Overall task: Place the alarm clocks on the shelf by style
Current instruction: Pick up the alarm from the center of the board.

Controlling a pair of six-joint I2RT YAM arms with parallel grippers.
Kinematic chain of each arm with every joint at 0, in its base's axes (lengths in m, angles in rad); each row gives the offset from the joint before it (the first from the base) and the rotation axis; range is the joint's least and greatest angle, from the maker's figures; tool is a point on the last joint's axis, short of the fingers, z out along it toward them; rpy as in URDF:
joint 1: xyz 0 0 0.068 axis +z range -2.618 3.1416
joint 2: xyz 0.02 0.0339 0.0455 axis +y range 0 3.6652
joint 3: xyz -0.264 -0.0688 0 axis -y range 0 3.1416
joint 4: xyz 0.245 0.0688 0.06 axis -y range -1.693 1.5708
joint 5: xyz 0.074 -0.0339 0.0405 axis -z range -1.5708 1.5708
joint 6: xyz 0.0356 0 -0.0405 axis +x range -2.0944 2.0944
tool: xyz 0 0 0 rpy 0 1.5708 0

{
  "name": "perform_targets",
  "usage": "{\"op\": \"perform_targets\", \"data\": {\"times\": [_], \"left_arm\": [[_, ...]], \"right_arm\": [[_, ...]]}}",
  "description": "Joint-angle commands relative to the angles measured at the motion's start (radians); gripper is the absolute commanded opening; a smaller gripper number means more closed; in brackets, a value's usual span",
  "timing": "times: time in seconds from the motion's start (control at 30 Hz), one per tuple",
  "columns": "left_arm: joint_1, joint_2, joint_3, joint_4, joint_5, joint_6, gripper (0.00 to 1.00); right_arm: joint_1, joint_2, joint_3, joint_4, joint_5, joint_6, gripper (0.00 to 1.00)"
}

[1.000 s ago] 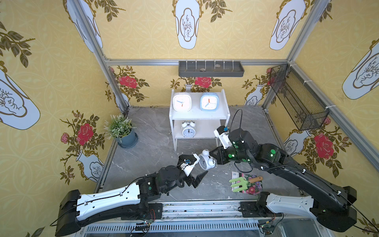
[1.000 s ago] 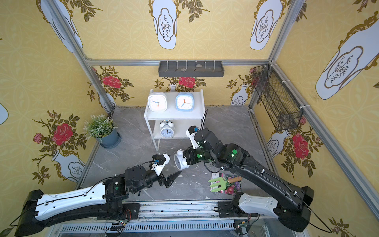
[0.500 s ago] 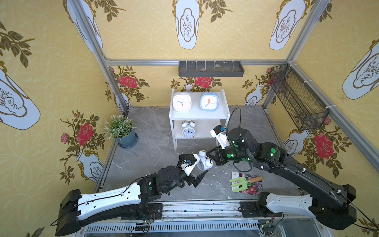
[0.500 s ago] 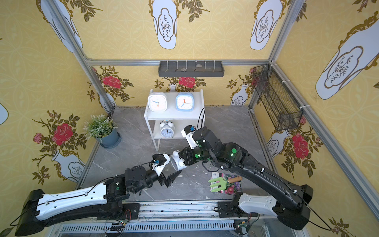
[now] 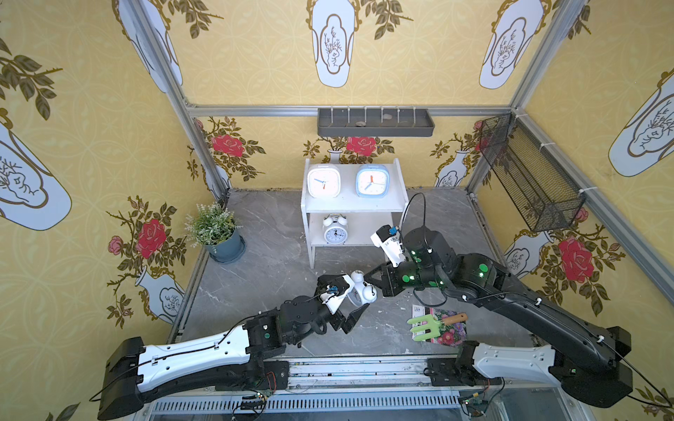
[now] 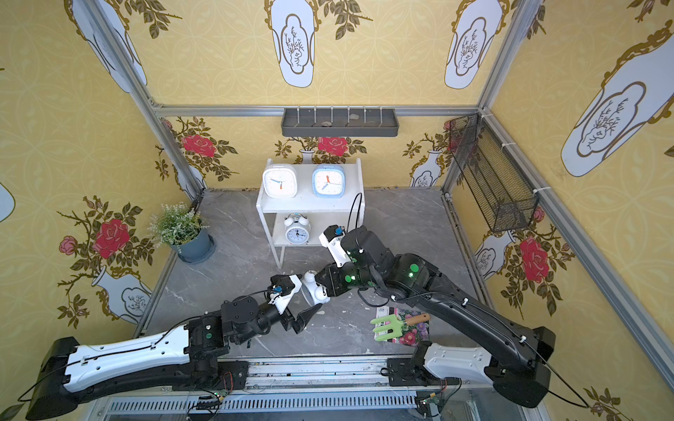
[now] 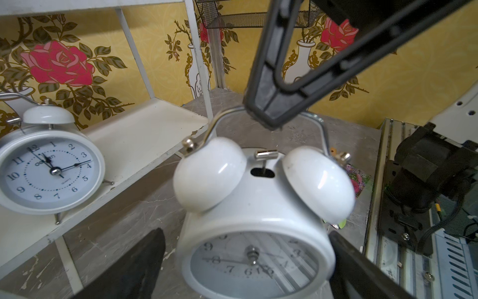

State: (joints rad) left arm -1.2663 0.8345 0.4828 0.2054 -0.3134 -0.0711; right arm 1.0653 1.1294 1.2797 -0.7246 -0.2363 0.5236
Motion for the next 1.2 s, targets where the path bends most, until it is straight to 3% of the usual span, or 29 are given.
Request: {"op": "perform_targets", "data": {"times": [0.0,0.33,0.97,1.1,1.17], "left_arm": [[0.001,-0.004,-0.006,0.028,0.016,0.018,0.99],[0.001,-0.004,-0.009,0.029,0.020,0.012,0.96],[0.000,-0.031,-0.012,0.040,-0.013,-0.005,0.76],[0.001,-0.033,-0.015,0.047,-0.033,-0.016,0.73],[0.000,-0.028,-0.013,0.051,-0.043,-0.024,0.72]], "right_arm": [[0.001,0.001,0.003,0.083,-0.030,-0.004,0.00],[0.001,-0.009,-0.001,0.119,-0.067,0.005,0.00],[0.001,0.001,-0.002,0.100,-0.013,0.018,0.00],[0.001,-0.007,0.009,0.064,0.059,0.025,0.15],[0.001,-0.014,0.014,0.045,0.106,0.028,0.30]]}}
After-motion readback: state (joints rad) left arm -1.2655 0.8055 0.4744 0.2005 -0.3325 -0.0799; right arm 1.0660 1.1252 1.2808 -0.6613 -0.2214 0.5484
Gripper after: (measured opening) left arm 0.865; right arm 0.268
